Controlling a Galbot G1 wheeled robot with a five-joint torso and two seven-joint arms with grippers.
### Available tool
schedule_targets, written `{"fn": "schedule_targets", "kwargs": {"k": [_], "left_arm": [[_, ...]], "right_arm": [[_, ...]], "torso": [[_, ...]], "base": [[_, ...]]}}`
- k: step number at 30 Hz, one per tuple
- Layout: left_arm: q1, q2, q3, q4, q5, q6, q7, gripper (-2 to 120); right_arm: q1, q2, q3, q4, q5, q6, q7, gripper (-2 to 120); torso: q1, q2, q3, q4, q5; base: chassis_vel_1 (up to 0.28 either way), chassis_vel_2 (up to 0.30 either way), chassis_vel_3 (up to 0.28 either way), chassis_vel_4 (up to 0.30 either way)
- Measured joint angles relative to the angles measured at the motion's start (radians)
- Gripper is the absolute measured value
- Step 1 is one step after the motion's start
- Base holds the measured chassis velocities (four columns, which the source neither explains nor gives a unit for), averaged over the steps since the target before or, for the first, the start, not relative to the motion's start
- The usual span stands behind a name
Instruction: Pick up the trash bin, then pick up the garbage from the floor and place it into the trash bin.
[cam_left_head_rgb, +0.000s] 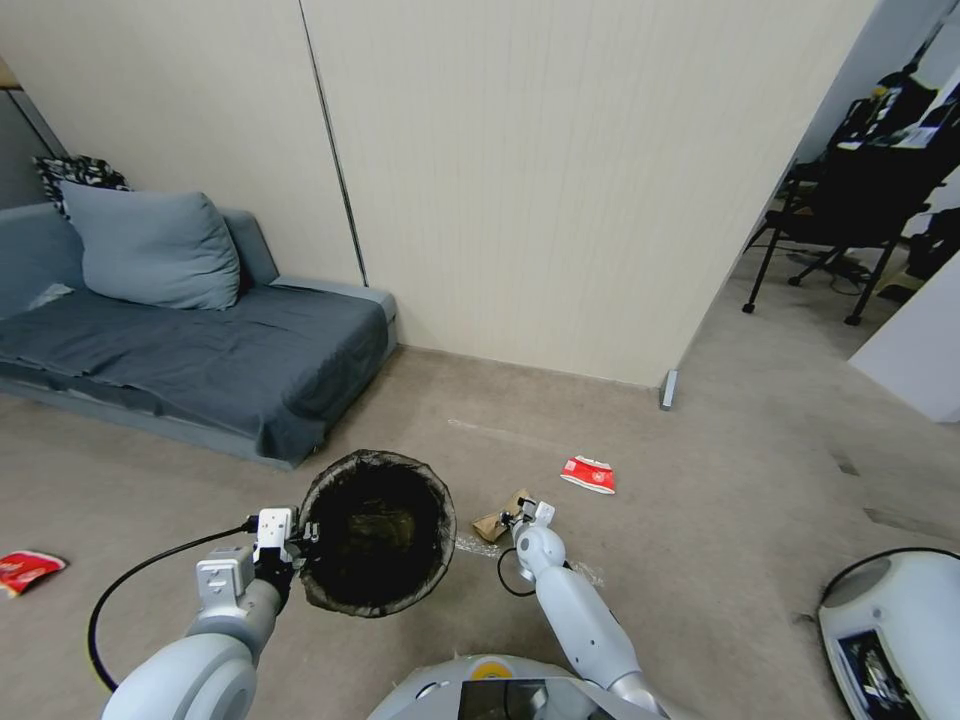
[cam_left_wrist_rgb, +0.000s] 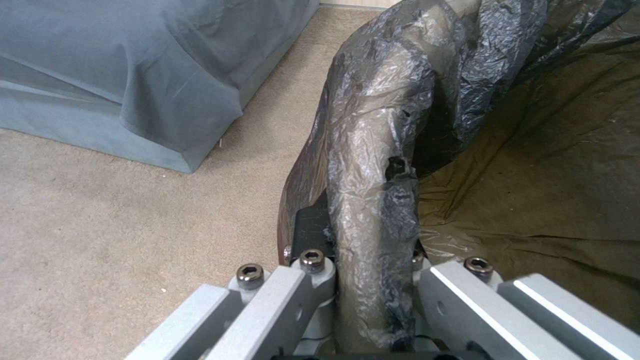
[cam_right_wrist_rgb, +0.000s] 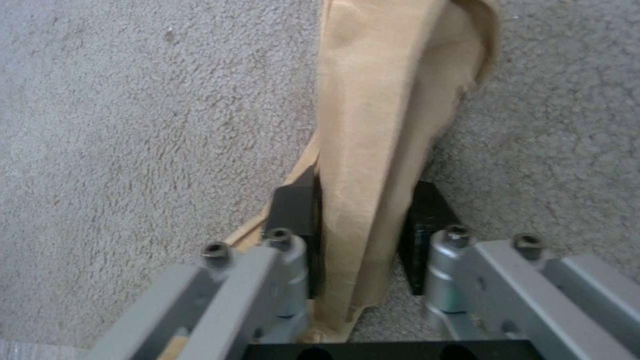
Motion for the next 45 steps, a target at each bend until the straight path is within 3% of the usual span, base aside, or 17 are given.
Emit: {"fn": "schedule_targets", "kwargs": {"k": [5, 10, 14, 18, 19, 24, 26, 32, 39, 45], "left_arm": [[-0.003, 0.000, 0.000, 0.000, -0.002, 0.000, 0.001, 2], [-0.007, 0.004, 0.000, 0.000, -0.005, 0.000, 0.001, 2], [-0.010, 0.007, 0.001, 0.000, -0.005, 0.004, 0.003, 2], [-0.007, 0.017, 0.007, 0.000, -0.004, 0.019, 0.013, 2], [-0.007, 0.017, 0.007, 0.000, -0.004, 0.019, 0.013, 2], [-0.013, 0.034, 0.015, 0.000, -0.001, 0.031, 0.013, 2], [-0.015, 0.036, 0.017, 0.000, -0.001, 0.032, 0.013, 2], [-0.023, 0.048, 0.025, 0.000, -0.010, 0.038, 0.009, 2], [-0.013, 0.055, 0.025, 0.000, -0.026, 0.045, 0.000, 2], [-0.014, 0.068, 0.031, 0.000, -0.034, 0.052, -0.003, 2]], "right_arm": [[-0.002, -0.007, 0.000, 0.024, -0.019, 0.004, -0.002, 6], [-0.011, -0.037, 0.011, 0.105, -0.080, 0.015, -0.031, 2], [-0.026, -0.081, 0.026, 0.232, -0.117, 0.025, -0.079, 2], [-0.057, -0.156, 0.046, 0.453, -0.135, 0.018, -0.123, 2], [-0.057, -0.156, 0.046, 0.453, -0.135, 0.018, -0.123, 2], [-0.084, -0.244, 0.072, 0.749, -0.153, -0.005, -0.182, 2], [-0.084, -0.255, 0.074, 0.781, -0.154, -0.006, -0.190, 2], [-0.071, -0.359, 0.075, 1.044, -0.065, -0.043, -0.258, 2], [-0.074, -0.449, 0.026, 1.195, 0.007, -0.075, -0.310, 2], [-0.060, -0.496, -0.053, 1.254, 0.019, -0.103, -0.349, 2]], "torso": [[0.000, 0.000, 0.000, -0.0003, -0.0001], [0.000, 0.000, 0.000, -0.0005, -0.0003], [0.000, 0.000, 0.000, -0.0004, -0.0001], [0.000, 0.000, 0.000, -0.0004, 0.0000], [0.000, 0.000, 0.000, -0.0004, 0.0000], [0.000, 0.000, 0.000, -0.0004, -0.0002], [0.000, 0.000, 0.000, -0.0004, -0.0003], [0.000, 0.000, 0.000, -0.0004, -0.0001], [0.000, 0.000, 0.000, -0.0003, -0.0002], [0.000, 0.000, 0.000, -0.0004, -0.0002]], "base": [[0.000, 0.000, 0.000, 0.000], [0.000, 0.000, 0.000, 0.000], [0.000, 0.000, 0.000, 0.000], [0.000, 0.000, 0.000, 0.000], [0.000, 0.000, 0.000, 0.000], [0.000, 0.000, 0.000, 0.000], [0.000, 0.000, 0.000, 0.000], [0.000, 0.000, 0.000, 0.000], [0.000, 0.000, 0.000, 0.000], [0.000, 0.000, 0.000, 0.000]]}}
